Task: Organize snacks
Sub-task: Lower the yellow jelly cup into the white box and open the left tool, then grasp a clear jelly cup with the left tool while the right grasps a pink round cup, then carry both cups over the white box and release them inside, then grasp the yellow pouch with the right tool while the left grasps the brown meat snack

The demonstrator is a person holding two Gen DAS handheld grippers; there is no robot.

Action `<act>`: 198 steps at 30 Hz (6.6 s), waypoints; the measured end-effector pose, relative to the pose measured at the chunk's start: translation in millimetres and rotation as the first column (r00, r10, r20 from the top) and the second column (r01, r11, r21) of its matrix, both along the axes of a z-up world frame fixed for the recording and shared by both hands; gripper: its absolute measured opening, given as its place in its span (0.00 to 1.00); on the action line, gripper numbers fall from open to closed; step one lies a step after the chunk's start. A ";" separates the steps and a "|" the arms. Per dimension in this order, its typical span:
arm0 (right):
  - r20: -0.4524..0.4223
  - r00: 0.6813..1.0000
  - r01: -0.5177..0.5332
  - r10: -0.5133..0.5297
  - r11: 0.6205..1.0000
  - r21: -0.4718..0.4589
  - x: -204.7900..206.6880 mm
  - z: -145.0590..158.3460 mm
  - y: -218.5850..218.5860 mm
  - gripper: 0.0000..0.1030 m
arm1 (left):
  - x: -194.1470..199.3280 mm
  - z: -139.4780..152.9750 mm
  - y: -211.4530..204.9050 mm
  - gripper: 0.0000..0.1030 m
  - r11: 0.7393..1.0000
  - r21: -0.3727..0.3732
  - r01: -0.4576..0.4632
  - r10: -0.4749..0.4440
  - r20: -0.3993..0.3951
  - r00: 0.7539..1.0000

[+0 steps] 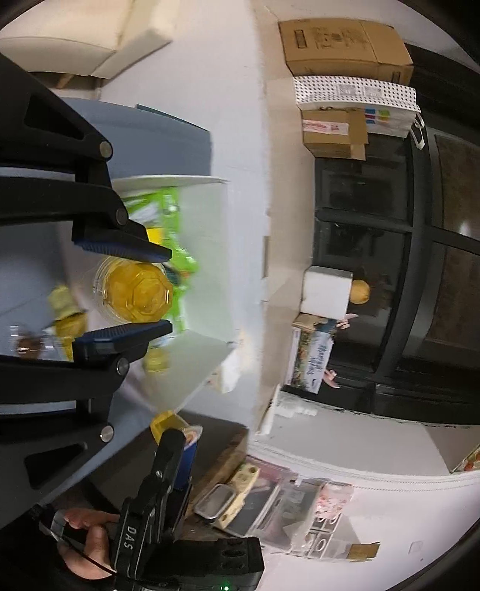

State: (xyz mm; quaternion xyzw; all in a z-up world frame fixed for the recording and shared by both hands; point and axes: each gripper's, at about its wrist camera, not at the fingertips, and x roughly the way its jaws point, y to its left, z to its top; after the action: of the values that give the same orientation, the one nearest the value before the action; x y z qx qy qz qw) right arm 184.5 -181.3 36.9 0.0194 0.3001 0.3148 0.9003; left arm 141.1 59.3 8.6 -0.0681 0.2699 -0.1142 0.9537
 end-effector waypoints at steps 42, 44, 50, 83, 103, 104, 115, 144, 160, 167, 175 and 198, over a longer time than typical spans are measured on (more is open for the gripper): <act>-0.235 0.968 0.083 -0.087 0.996 -0.027 -62.0 -114.2 -46.2 1.00 | -83.4 -104.3 -10.3 1.00 0.999 -0.011 -0.042 0.039 -0.192 0.981; -0.247 0.965 0.086 -0.091 0.996 -0.032 -54.4 -118.2 -46.3 1.00 | -88.2 -107.8 -10.7 1.00 0.999 -0.011 -0.039 0.036 -0.193 0.981; -0.267 0.963 0.020 -0.029 0.999 -0.036 -11.1 -128.6 -31.8 1.00 | -89.2 -106.5 -11.8 1.00 0.999 -0.017 -0.040 0.036 -0.190 0.981; -0.234 0.972 -0.021 0.035 0.998 0.060 -60.2 -109.6 -42.6 0.50 | 6.7 -152.8 -49.4 0.78 0.986 0.141 0.091 -0.045 -0.300 0.953; -0.219 0.973 -0.059 0.071 0.996 0.061 -72.0 -105.1 -31.4 0.50 | -44.4 -126.9 -23.5 0.37 0.991 0.047 0.127 -0.112 -0.248 0.962; -0.219 0.973 -0.064 0.075 0.996 0.056 -72.3 -106.1 -28.8 0.50 | -40.3 -129.4 -21.3 0.37 0.992 0.040 0.120 -0.106 -0.260 0.960; -0.205 0.975 -0.070 0.082 0.995 0.064 -75.9 -101.9 -28.0 0.50 | -49.4 -122.6 -16.3 0.35 0.993 0.018 0.113 -0.106 -0.223 0.969; -0.154 0.987 0.044 -0.041 0.999 0.022 71.4 -28.7 -3.6 1.00 | 58.3 -35.6 6.6 1.00 0.995 0.096 0.004 0.006 -0.100 0.995; -0.154 0.964 -0.220 0.215 0.975 -0.017 -69.1 -85.7 23.0 1.00 | -76.1 -72.6 9.6 1.00 0.999 -0.028 0.016 -0.019 -0.106 0.994; -0.212 0.943 -0.278 0.256 0.957 -0.086 -53.9 -115.6 62.9 1.00 | -113.2 -92.8 14.5 1.00 0.998 -0.060 -0.003 -0.005 -0.146 0.989; -0.290 0.909 -0.351 0.299 0.925 -0.147 -21.0 -144.2 102.3 0.82 | -120.6 -98.8 23.9 1.00 0.998 -0.064 -0.024 0.013 -0.157 0.987; -0.117 0.993 0.005 0.008 0.994 0.109 -84.0 -68.7 -87.7 0.43 | -45.1 -134.1 -104.0 1.00 0.922 0.029 0.385 -0.358 -0.308 0.881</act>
State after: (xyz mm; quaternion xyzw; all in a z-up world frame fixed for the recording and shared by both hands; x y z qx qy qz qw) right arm 100.4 -269.0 -31.8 0.0867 0.3349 0.3297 0.8784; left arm 96.0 -44.7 -125.5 0.0114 0.4226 -0.2713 0.8647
